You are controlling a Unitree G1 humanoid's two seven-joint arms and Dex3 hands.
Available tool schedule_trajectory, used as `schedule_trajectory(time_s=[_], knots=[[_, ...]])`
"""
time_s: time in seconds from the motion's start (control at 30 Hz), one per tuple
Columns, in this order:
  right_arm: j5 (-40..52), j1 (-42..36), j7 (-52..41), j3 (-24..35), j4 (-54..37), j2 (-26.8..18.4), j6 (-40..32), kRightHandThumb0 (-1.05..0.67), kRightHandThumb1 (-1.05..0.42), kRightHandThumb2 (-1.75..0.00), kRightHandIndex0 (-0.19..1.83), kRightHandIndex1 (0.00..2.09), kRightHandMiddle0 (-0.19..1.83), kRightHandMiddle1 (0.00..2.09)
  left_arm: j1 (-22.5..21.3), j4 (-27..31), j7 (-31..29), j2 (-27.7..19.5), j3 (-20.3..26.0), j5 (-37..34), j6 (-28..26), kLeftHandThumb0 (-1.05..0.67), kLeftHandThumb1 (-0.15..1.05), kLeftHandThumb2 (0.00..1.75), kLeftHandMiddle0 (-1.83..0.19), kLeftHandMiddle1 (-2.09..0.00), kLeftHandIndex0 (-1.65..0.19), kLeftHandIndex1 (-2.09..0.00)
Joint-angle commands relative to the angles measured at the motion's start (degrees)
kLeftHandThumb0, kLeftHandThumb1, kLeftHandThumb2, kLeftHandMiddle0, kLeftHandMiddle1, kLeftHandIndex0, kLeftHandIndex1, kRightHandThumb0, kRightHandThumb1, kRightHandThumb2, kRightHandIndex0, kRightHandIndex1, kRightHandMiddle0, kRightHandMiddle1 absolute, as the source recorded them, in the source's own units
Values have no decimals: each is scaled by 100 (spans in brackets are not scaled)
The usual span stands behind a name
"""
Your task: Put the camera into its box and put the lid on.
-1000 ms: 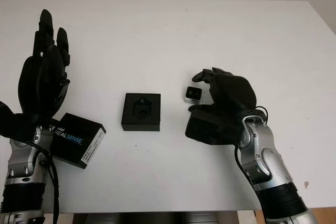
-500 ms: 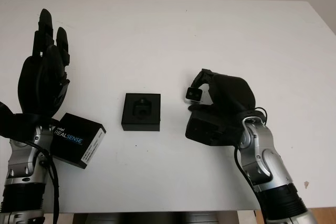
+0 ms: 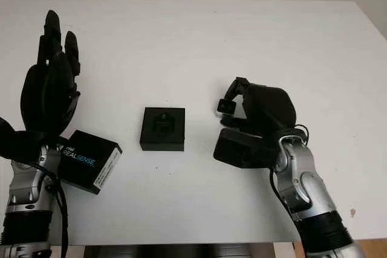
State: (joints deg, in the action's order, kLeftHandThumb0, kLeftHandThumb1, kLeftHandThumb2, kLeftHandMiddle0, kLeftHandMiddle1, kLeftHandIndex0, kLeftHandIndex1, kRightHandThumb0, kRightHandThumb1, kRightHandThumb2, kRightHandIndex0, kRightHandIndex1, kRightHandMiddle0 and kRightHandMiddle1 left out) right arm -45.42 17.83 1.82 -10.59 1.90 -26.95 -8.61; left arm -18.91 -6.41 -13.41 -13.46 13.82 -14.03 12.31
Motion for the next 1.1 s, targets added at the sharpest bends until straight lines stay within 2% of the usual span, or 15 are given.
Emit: schedule_trajectory(time_s=[0.0,0.2,0.37,0.73,0.97,1.07], knots=[[230,13,105,135,36,107,90,-41,-104,-7,56,14,36,136,-34,5,-6,-16,9,1,65,-79,105,58,19,0,19,0],[1527,195,-85,527,493,338,544,-39,-105,-12,54,14,32,154,2,36,40,-25,-5,50,49,-79,105,59,19,0,19,0],[2167,368,-375,739,616,481,355,-42,-105,-13,49,11,35,159,26,37,41,-30,0,59,47,-80,105,59,19,0,19,0],[2834,521,-830,852,806,455,406,-42,-105,-12,42,6,36,159,50,81,37,-33,-15,75,14,-80,105,59,19,0,19,0],[2582,632,-973,679,730,89,1155,-50,-105,-13,40,5,41,155,48,96,53,-12,-15,63,-3,-79,105,59,19,0,19,0],[2737,669,-1179,700,543,92,1287,-48,-105,-13,37,4,42,153,41,98,72,-20,-25,101,0,-80,105,59,19,0,19,0]])
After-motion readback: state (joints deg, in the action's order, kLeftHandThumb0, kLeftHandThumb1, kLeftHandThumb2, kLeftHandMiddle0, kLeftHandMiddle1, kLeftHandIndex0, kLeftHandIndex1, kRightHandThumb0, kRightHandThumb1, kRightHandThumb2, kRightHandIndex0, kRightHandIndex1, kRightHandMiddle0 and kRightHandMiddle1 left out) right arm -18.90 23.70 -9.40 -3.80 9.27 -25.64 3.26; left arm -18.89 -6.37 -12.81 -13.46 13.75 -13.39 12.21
